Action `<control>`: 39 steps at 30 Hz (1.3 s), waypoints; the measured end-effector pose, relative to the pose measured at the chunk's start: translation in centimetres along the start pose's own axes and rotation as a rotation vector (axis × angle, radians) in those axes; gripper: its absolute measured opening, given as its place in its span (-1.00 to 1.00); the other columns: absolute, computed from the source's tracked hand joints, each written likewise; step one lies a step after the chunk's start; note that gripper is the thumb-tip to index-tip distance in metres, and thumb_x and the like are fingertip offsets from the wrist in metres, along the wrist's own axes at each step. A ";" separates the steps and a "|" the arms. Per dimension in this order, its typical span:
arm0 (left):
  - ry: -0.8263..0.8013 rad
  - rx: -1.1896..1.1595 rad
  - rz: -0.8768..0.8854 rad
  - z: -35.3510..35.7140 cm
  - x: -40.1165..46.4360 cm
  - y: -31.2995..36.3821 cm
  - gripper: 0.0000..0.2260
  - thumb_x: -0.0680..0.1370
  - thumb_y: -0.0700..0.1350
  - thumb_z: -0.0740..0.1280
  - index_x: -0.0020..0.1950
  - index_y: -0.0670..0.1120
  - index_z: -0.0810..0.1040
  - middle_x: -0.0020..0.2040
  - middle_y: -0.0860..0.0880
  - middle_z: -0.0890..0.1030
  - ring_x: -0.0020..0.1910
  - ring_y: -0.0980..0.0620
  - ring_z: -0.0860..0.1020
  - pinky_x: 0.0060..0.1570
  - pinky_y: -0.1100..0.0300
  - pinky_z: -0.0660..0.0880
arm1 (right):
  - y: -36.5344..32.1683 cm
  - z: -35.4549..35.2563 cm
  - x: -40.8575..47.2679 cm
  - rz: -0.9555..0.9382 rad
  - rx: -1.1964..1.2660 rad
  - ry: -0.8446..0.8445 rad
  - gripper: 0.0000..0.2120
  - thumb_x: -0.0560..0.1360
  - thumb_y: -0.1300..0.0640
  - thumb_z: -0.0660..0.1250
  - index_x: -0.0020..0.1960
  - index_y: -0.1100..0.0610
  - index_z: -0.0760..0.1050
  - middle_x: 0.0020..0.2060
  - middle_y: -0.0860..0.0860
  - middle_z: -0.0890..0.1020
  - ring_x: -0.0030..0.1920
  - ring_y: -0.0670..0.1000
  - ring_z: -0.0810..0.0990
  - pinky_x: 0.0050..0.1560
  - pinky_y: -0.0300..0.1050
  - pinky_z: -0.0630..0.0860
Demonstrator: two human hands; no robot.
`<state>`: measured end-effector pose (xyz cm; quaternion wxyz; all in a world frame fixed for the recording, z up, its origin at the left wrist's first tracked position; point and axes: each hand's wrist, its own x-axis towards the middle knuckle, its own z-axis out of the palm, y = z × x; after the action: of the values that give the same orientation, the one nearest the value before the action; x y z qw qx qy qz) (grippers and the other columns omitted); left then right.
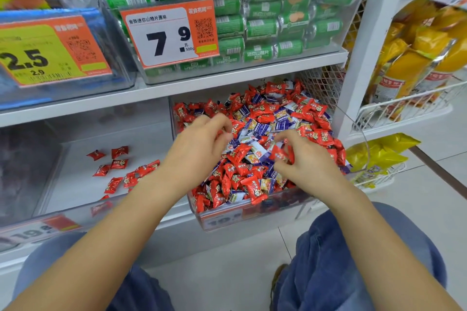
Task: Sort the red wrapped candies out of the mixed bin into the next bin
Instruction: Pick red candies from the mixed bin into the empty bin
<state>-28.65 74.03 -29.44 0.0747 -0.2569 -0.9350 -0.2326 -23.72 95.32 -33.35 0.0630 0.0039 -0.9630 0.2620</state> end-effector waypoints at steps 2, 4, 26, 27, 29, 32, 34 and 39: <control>-0.137 0.021 0.000 0.8 -0.5 0.6 -0.79 0.58 0.10 0.20 0.17 0.07 0.43 0.04 0.02 0.44 -0.04 0.01 0.49 -0.05 0.16 0.40 | 0.4 -0.8 -0.1 0.028 0.062 0.063 -0.72 0.41 0.04 0.34 0.12 -0.06 0.48 -0.29 -0.12 0.49 -0.32 -0.12 0.45 -0.32 -0.17 0.36; -0.252 0.099 -0.034 1.7 -0.8 1.4 -0.68 0.58 0.15 0.17 0.30 0.10 0.36 0.13 -0.01 0.39 0.06 -0.03 0.50 0.03 0.11 0.43 | 0.2 -1.3 -0.4 0.016 0.160 0.077 -0.81 0.40 0.04 0.34 0.01 -0.07 0.55 -0.23 -0.11 0.53 -0.27 -0.12 0.48 -0.25 -0.22 0.36; -0.087 0.203 -0.110 0.7 -1.6 0.6 -0.75 0.62 0.05 0.16 0.22 -0.05 0.40 0.16 -0.08 0.37 -0.03 -0.16 0.52 -0.09 0.05 0.45 | -2.2 1.8 -1.3 -0.064 -0.082 -0.020 -0.76 0.45 0.01 0.37 -0.14 0.04 0.31 -0.27 -0.06 0.46 -0.19 0.07 0.47 -0.29 -0.08 0.24; -0.071 0.196 -0.117 0.3 -1.5 0.6 -0.74 0.61 0.06 0.16 0.22 -0.04 0.41 0.15 -0.08 0.37 -0.03 -0.17 0.52 -0.08 0.05 0.45 | -2.1 1.6 -1.2 -0.056 -0.064 0.015 -0.77 0.45 0.05 0.36 -0.14 0.06 0.30 -0.31 -0.04 0.45 -0.25 0.07 0.45 -0.32 -0.06 0.23; -0.032 0.183 -0.119 -0.3 -1.6 0.4 -0.71 0.60 0.07 0.18 0.24 -0.04 0.41 0.15 -0.08 0.38 -0.04 -0.18 0.53 -0.09 0.07 0.42 | -1.7 1.3 -1.1 -0.040 -0.010 0.099 -0.77 0.44 0.11 0.35 -0.10 0.08 0.28 -0.36 0.01 0.47 -0.34 0.10 0.44 -0.37 -0.05 0.21; -0.001 0.170 -0.134 -0.7 -1.8 0.1 -0.70 0.60 0.07 0.18 0.27 -0.03 0.41 0.14 -0.07 0.38 -0.07 -0.18 0.53 -0.14 0.12 0.38 | -1.3 0.9 -1.0 -0.004 0.023 0.175 -0.73 0.46 0.16 0.32 0.08 0.07 0.27 -0.46 -0.03 0.38 -0.45 0.05 0.38 -0.41 -0.05 0.17; 0.018 0.150 -0.127 -0.7 -2.0 0.0 -0.71 0.60 0.07 0.18 0.26 -0.03 0.41 0.14 -0.06 0.39 -0.08 -0.17 0.53 -0.15 0.15 0.36 | -1.3 0.8 -0.9 0.013 0.039 0.197 -0.61 0.47 0.19 0.31 0.25 0.07 0.29 -0.51 -0.03 0.37 -0.47 0.00 0.37 -0.41 -0.05 0.18; 0.080 0.085 -0.100 -0.6 -2.6 -0.1 -0.72 0.59 0.06 0.19 0.25 -0.01 0.43 0.15 -0.03 0.39 -0.08 -0.09 0.53 -0.18 0.18 0.32 | -1.2 0.3 -0.8 0.047 0.081 0.295 -0.61 0.49 0.17 0.31 0.30 0.03 0.40 -0.48 -0.14 0.37 -0.46 -0.14 0.37 -0.32 -0.09 0.22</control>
<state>-26.40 72.52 -29.66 0.1110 -0.1969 -0.9521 -0.2061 -22.95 94.13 -33.11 0.1975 -0.0544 -0.9317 0.2998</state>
